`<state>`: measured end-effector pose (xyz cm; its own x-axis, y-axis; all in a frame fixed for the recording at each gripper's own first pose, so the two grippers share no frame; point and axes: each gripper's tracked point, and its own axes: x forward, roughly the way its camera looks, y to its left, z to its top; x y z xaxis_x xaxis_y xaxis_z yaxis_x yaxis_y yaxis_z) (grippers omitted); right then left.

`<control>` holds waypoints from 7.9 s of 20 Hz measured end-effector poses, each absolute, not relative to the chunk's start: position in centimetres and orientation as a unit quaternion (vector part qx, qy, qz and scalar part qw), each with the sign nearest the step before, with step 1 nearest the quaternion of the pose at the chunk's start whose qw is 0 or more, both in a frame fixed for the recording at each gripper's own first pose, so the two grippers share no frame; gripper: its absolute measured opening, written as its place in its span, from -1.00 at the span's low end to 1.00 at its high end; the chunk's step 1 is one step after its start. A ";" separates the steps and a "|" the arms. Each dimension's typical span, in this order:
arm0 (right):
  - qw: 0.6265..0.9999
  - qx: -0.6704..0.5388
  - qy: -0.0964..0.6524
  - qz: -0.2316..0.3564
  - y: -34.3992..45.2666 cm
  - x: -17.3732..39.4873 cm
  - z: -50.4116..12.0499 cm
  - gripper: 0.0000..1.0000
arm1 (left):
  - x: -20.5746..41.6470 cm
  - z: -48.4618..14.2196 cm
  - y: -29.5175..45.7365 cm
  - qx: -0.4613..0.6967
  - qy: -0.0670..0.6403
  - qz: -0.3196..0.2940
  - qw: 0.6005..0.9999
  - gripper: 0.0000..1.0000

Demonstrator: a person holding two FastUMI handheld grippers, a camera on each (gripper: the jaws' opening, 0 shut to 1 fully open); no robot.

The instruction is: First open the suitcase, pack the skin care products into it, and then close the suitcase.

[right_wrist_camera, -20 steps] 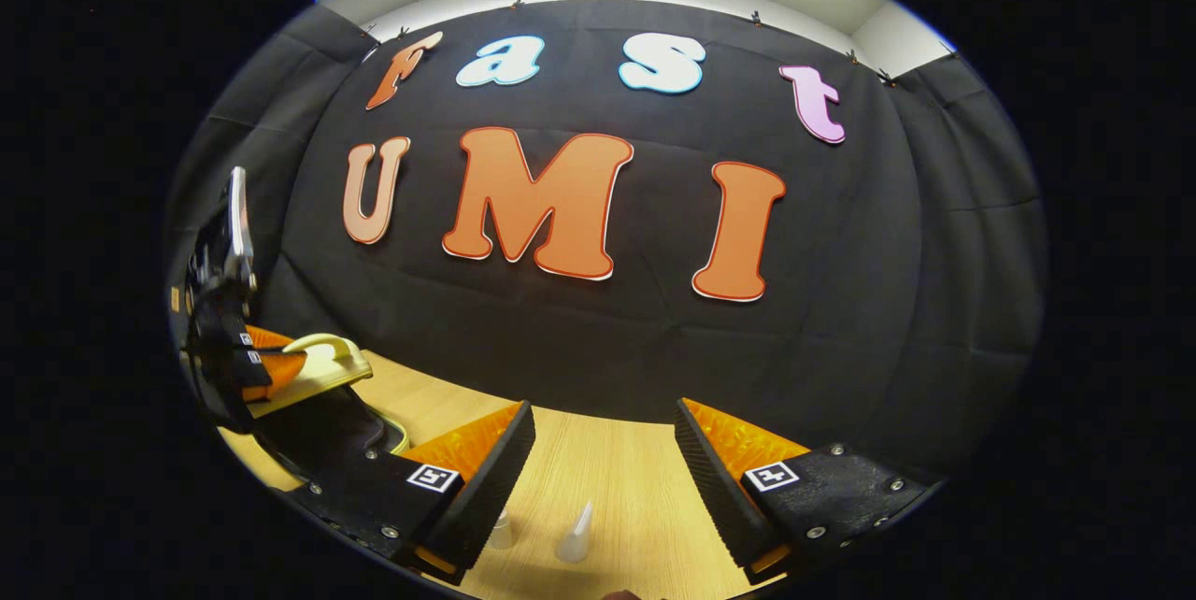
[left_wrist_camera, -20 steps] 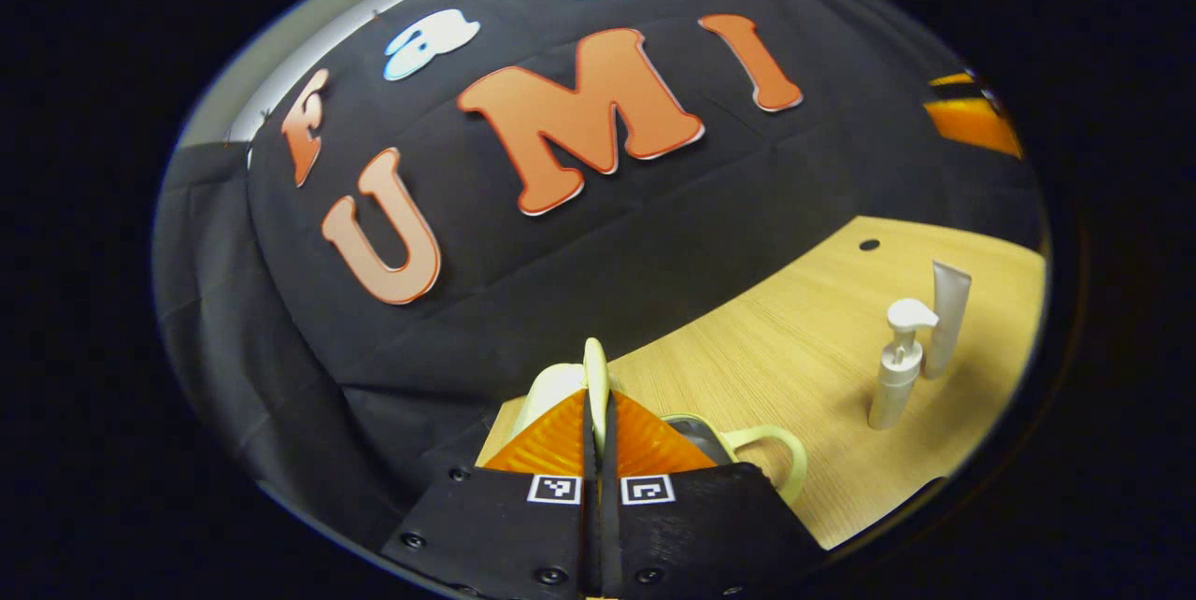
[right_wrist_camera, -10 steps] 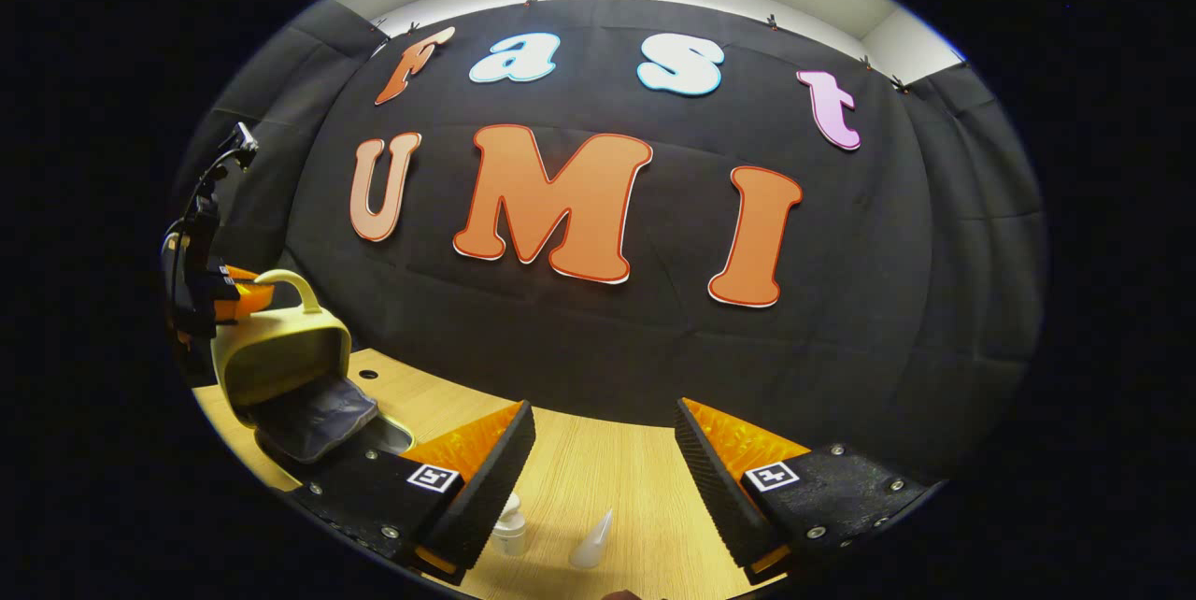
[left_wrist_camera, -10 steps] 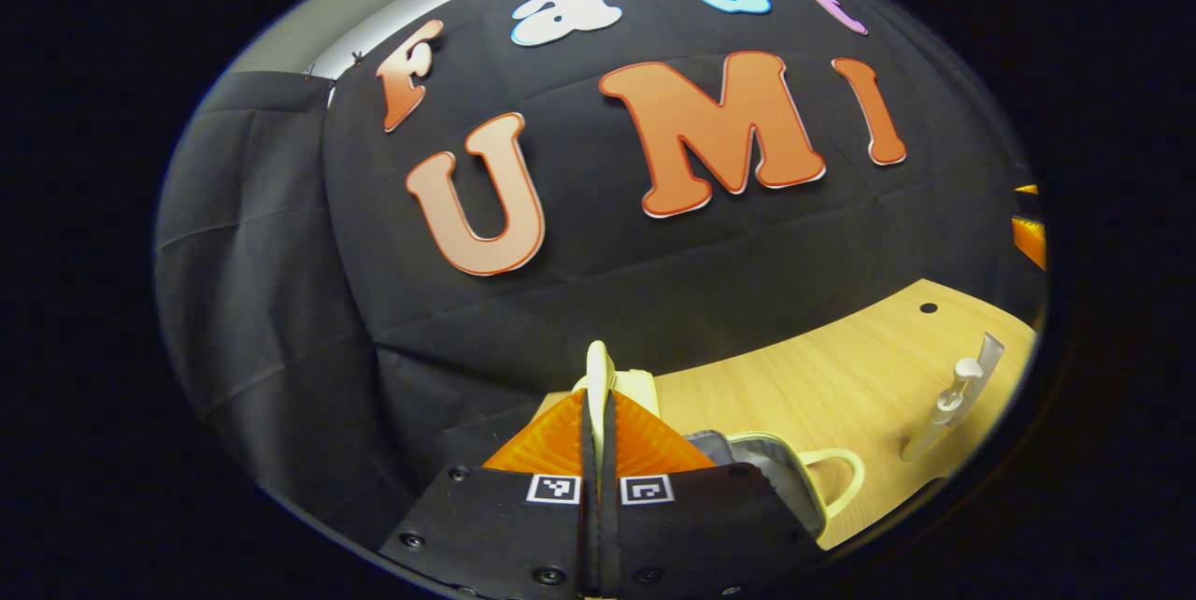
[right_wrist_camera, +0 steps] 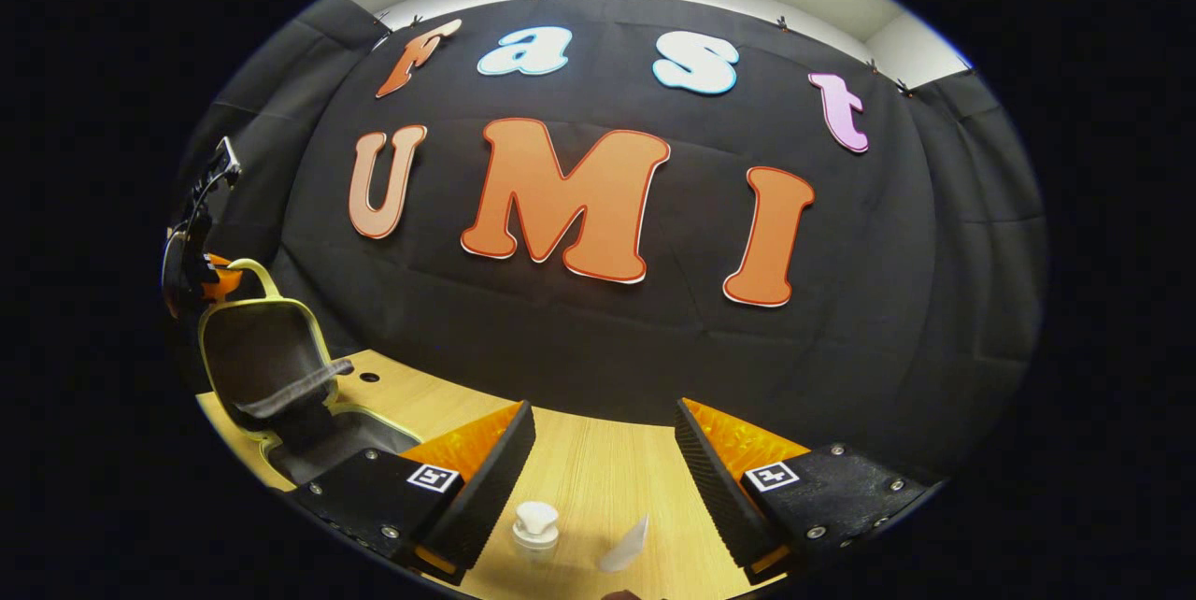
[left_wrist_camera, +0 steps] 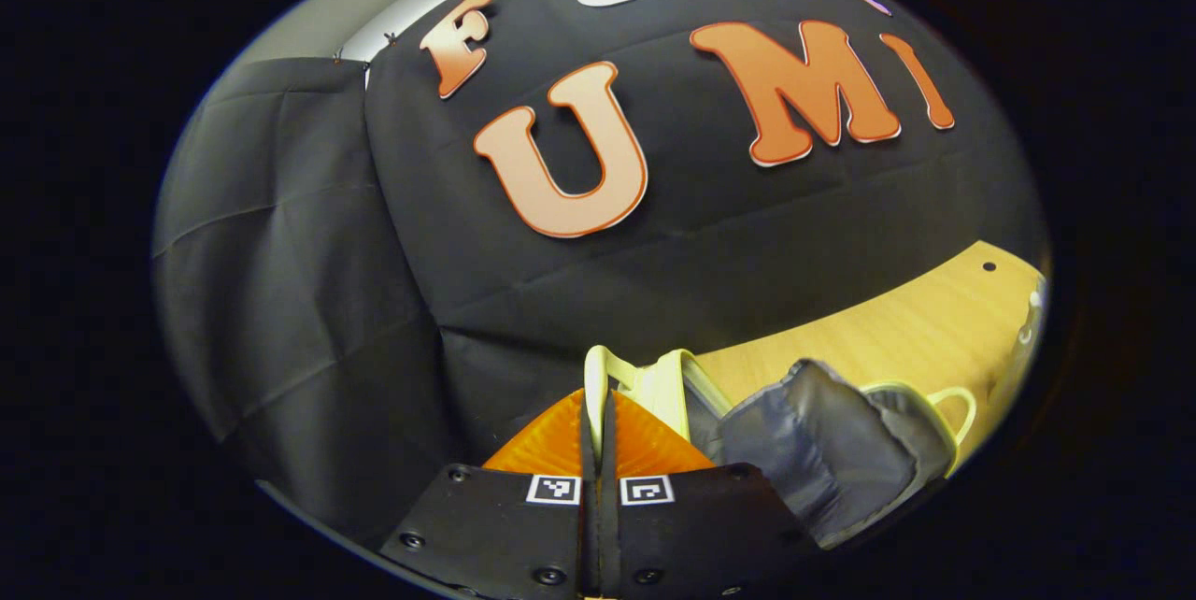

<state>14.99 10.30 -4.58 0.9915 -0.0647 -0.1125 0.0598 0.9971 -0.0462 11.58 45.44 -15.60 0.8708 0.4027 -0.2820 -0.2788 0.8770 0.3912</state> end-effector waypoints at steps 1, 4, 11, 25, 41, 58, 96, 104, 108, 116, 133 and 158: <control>0.997 -0.021 0.058 -0.034 10.8 15.1 -4.6 0.91 | 11.6 -16.6 46.9 0.179 0.191 0.179 0.948 -0.97; 0.997 -0.018 0.064 -0.041 12.1 15.4 -4.8 0.91 | 11.8 -19.7 51.0 0.196 0.222 0.175 0.939 -0.97; 0.995 -0.038 0.076 -0.053 14.2 15.6 -5.2 0.91 | 12.1 -28.4 56.1 0.176 0.297 0.173 0.922 -0.97; 0.989 -0.048 0.107 -0.086 12.7 15.2 -6.5 0.91 | 10.2 -38.6 57.0 0.151 0.384 0.177 0.894 -0.55; 0.993 -0.031 0.086 -0.070 9.4 13.6 -6.3 0.92 | 16.8 -22.6 38.1 0.175 0.194 0.065 0.963 0.96; 0.995 -0.011 0.092 -0.024 4.5 13.1 -8.9 0.92 | 16.6 -14.9 15.8 0.079 0.091 0.010 0.993 0.96; 0.957 -0.012 0.276 0.085 2.5 10.9 -26.5 0.92 | 17.4 -41.1 -9.0 0.050 0.286 -0.162 0.943 0.80; 0.949 -0.013 0.300 0.099 3.8 11.0 -29.4 0.92 | 18.7 -41.3 -10.1 0.009 0.301 -0.177 0.937 0.20; 0.945 -0.008 0.309 0.107 4.6 11.9 -30.8 0.92 | 18.8 -39.7 -8.7 0.002 0.302 -0.157 0.940 0.15; 0.939 0.010 0.320 0.123 6.1 13.4 -33.2 0.79 | 19.0 -31.7 -4.3 -0.004 0.267 -0.109 0.958 0.15; 0.939 0.061 0.296 0.166 8.2 14.5 -28.8 -0.05 | 14.7 -23.9 7.8 0.001 0.254 0.015 0.967 0.15; 0.936 0.070 0.263 0.223 24.1 13.3 -15.6 -0.05 | 11.9 -25.4 24.0 -0.022 0.331 -0.005 0.944 0.15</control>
<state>13.35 24.13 -15.61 0.7617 0.4549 -0.4614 -0.3816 0.8905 0.2479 11.85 23.97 -25.40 0.7814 -0.0235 -0.6236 -0.0049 0.9990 -0.0439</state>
